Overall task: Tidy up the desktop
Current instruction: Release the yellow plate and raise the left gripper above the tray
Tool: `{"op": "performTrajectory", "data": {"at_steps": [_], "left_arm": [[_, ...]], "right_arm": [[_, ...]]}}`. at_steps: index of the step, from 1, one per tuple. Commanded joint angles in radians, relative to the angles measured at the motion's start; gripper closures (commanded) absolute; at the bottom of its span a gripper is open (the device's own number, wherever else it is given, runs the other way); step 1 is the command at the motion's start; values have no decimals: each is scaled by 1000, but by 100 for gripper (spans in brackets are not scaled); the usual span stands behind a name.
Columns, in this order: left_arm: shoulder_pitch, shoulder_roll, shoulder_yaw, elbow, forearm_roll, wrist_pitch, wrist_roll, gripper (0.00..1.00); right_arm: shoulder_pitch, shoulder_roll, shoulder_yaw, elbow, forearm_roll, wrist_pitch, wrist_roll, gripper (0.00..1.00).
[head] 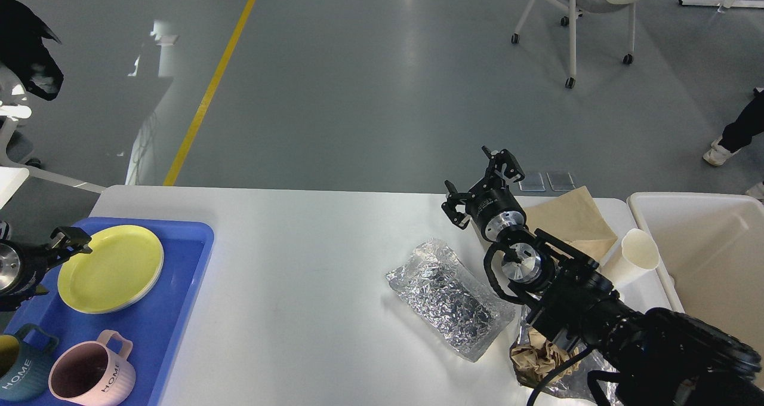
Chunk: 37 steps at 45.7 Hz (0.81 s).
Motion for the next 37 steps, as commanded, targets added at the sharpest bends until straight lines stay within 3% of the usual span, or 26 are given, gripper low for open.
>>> {"op": "performTrajectory", "data": {"at_steps": [1,6,13,19,20,22,29,33,37], "left_arm": [[-4,27,-2,-1,0,-17,-1,4],[-6,33,-65,-1,-15,-20,-6,4],[85,27,-332,1,-46,-17,-4,4],[212,19,-687,27,-109,-16,-6,4],[268,16,-829,47,-130,-16,-6,3],[322,1,-971,70,-141,-16,-7,3],[453,-156,-1434,134,-133,-17,-7,3],[485,-206,-1585,136,-132,-17,-7,3],[478,-252,-1646,136,-132,-19,-15,3]], "right_arm": [[0,0,-1,0,0,0,0,0],[0,-2,-1,0,0,0,0,0],[0,-2,-1,0,0,0,0,0],[0,-2,1,0,0,0,0,0],[0,-2,1,0,0,0,0,0],[0,-2,-1,0,0,0,0,0],[0,-2,-1,0,0,0,0,0],[0,-2,-1,0,0,0,0,0],[0,-2,-1,0,0,0,0,0]]}}
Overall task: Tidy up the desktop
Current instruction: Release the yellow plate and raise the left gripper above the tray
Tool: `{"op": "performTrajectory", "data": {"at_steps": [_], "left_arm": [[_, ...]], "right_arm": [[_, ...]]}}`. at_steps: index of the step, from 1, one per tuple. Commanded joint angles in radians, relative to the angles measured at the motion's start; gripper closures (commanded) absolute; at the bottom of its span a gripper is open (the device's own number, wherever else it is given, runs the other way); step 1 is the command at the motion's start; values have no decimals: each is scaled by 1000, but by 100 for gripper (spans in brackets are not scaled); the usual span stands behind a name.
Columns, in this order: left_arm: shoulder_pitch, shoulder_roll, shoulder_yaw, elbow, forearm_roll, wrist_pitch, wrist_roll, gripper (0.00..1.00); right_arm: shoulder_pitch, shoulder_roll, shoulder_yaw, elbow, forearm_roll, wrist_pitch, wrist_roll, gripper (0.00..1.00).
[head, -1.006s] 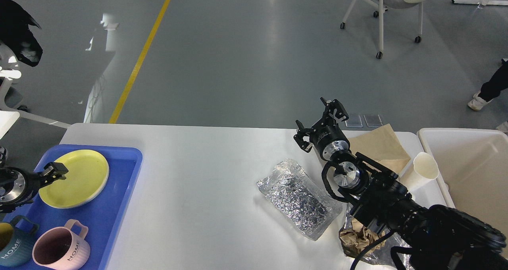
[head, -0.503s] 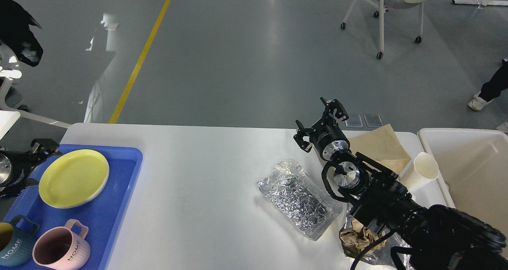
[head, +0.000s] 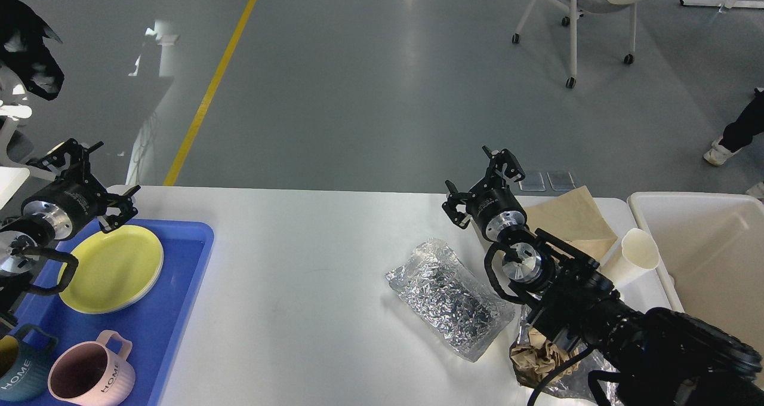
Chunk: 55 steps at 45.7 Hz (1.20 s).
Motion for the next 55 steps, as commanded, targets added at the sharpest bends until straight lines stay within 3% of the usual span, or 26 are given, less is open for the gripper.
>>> {"op": "performTrajectory", "data": {"at_steps": [1,14,25,31,43,55], "left_arm": [[-4,-54,-76,1,1,-3,-13,3],[-15,-163,-79,1,1,-16,-81,3],[-82,-175,-84,2,1,-14,-94,3],[-110,-251,-81,5,1,-13,-102,3],[-89,-324,-65,19,1,-13,-251,3],[-3,-379,-79,42,-3,-16,-272,2]], "right_arm": [[0,0,0,0,0,0,0,0],[0,0,1,0,0,0,0,0],[0,2,1,0,0,0,0,0],[0,0,1,0,0,0,0,0],[0,0,0,0,0,0,0,0],[0,0,0,0,0,0,0,0]]}}
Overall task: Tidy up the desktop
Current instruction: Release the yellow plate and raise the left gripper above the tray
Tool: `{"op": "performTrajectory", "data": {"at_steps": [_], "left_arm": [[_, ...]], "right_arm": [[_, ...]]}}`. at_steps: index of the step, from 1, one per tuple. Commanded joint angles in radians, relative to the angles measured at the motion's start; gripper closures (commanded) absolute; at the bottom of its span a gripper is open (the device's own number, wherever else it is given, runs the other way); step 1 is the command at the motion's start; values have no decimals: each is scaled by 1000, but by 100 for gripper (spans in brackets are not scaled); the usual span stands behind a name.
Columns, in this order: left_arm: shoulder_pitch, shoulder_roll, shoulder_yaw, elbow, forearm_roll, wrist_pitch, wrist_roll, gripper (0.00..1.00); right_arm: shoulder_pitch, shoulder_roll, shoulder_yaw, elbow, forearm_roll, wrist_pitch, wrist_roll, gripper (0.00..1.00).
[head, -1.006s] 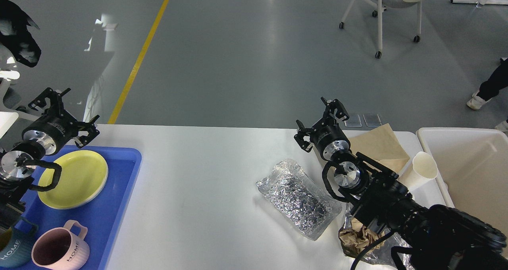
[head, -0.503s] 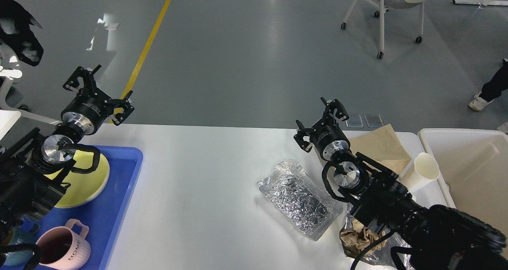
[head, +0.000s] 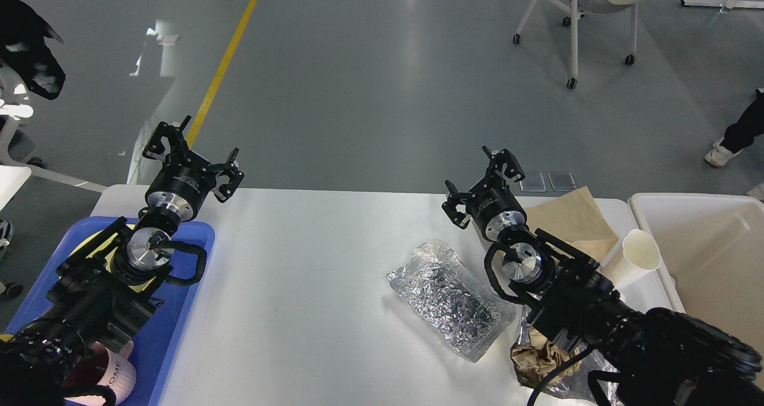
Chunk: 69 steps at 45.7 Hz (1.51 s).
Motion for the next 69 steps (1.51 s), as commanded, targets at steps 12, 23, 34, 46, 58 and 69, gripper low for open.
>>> {"op": "performTrajectory", "data": {"at_steps": [12,23,34,46,58,69], "left_arm": [[23,-51,-11,44,-3,-2,0,2],[24,-52,-11,43,-5,-5,-3,2],[24,-52,-12,44,-6,-5,-3,2],[24,-52,-11,44,-6,-5,-3,2],[26,-52,-12,43,-6,-6,-3,2],[26,-48,-11,44,-6,-5,-3,2]], "right_arm": [[0,0,0,0,0,0,0,0],[0,0,0,0,0,0,0,0],[0,0,0,0,0,0,0,0],[0,0,0,0,0,0,0,0],[0,0,0,0,0,0,0,0],[0,0,0,0,0,0,0,0]]}}
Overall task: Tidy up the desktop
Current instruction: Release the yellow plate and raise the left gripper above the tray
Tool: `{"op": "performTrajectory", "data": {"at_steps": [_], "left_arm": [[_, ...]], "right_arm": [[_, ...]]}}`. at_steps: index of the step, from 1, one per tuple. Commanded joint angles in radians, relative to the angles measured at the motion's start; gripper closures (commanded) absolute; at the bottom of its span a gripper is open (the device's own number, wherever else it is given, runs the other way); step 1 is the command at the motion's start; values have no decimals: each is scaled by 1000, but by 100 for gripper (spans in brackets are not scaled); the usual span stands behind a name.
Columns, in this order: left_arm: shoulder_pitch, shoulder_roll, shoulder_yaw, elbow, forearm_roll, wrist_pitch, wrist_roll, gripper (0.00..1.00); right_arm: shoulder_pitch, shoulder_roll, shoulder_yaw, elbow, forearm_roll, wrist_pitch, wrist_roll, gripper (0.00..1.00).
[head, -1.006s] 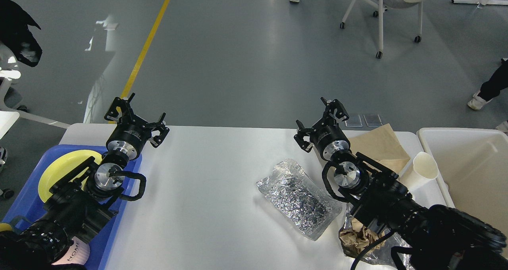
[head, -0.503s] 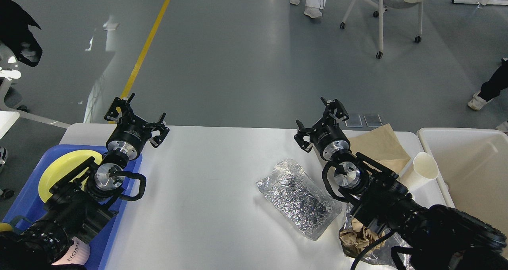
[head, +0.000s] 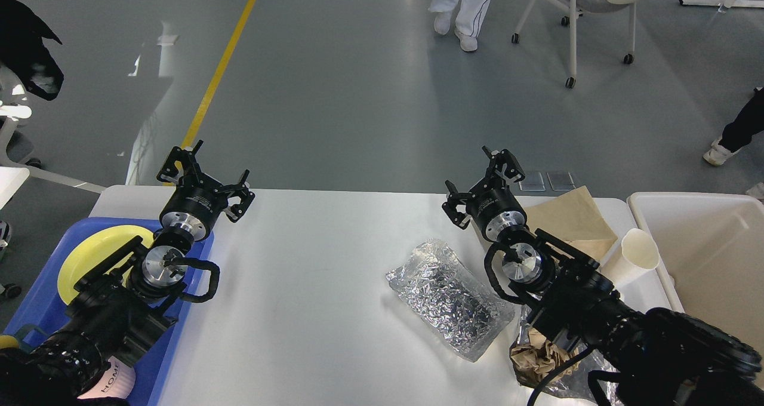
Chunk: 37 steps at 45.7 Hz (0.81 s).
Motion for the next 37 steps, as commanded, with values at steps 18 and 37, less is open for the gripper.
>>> {"op": "performTrajectory", "data": {"at_steps": [18,37], "left_arm": [[3,24,1,1,2,1,-1,2],[9,66,2,1,0,1,-1,2]], "right_arm": [[0,0,0,0,0,0,0,0],[0,0,0,0,0,0,0,0]]}}
